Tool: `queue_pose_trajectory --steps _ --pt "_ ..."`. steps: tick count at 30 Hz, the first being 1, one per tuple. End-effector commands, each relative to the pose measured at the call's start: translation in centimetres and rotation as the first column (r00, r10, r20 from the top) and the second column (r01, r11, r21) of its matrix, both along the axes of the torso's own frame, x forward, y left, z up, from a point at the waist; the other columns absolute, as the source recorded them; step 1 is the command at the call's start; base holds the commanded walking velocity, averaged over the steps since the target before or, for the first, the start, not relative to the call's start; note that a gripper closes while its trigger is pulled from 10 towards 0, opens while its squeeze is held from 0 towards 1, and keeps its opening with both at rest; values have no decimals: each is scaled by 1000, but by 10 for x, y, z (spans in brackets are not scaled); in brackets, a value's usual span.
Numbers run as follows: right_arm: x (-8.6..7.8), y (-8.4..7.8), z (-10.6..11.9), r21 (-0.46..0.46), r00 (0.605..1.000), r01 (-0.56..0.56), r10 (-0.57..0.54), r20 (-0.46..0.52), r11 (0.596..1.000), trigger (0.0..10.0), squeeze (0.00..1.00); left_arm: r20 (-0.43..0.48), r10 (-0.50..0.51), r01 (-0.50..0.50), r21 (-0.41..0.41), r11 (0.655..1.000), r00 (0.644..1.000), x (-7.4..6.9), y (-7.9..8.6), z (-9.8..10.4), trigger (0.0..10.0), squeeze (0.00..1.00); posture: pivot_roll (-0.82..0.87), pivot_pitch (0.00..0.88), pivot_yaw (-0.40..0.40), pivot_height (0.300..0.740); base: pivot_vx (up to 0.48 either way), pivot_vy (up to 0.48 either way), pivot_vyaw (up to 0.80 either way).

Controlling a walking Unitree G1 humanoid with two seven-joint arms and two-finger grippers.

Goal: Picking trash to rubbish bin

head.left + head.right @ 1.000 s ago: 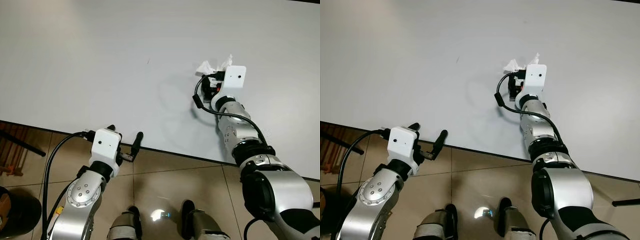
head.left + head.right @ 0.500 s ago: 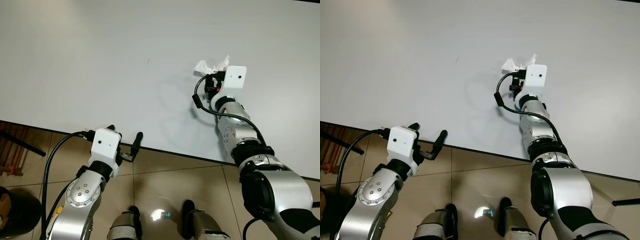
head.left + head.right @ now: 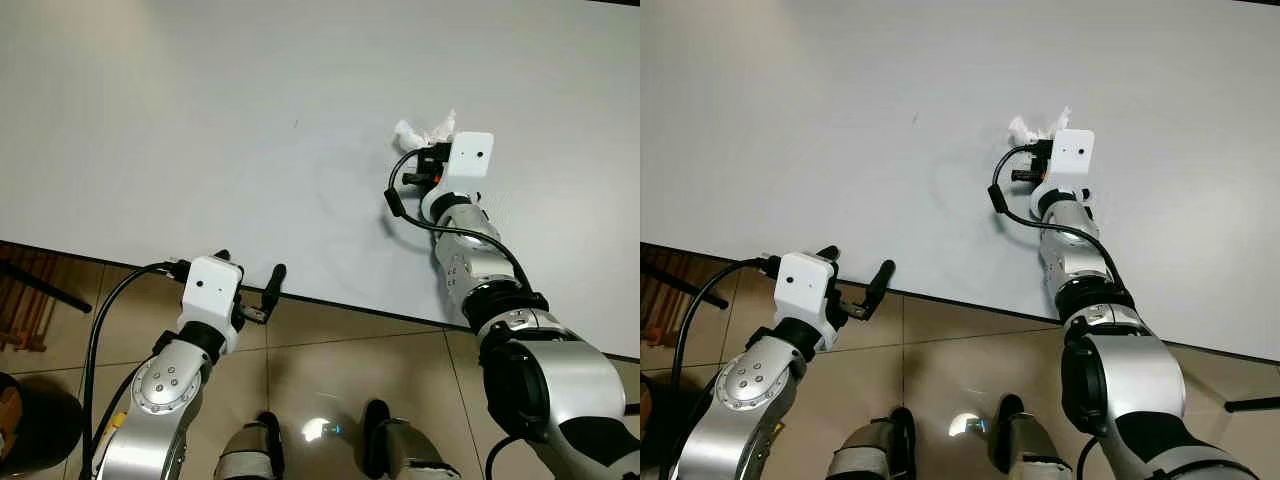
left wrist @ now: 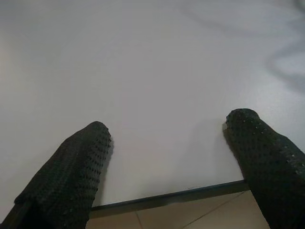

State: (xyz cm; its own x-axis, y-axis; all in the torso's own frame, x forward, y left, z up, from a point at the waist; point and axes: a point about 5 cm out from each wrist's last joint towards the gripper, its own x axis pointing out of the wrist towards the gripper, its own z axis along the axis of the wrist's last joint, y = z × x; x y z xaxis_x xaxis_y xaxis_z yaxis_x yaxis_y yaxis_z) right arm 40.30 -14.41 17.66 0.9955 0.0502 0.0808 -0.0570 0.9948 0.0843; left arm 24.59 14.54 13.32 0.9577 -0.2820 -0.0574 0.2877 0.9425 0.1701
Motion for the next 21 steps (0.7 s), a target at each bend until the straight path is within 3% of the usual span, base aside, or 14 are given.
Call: queue_pose_trajectory --steps 1,14,21 --pt "-3 -1 -12 15 999 3 -2 -44 1000 0 0 -29 13 -12 18 1000 1000 -2 2 -6 10000 0 244 316 34 740 0 0 0" --pt "-4 -3 -12 12 999 14 -13 -31 1000 0 0 -17 15 -15 23 1000 1000 2 2 -4 10000 0 246 297 38 740 0 0 0" --pt "-2 -5 0 4 999 28 -28 28 1000 0 0 -6 11 -11 22 1000 1000 7 0 -3 10000 0 233 274 38 740 0 0 0"
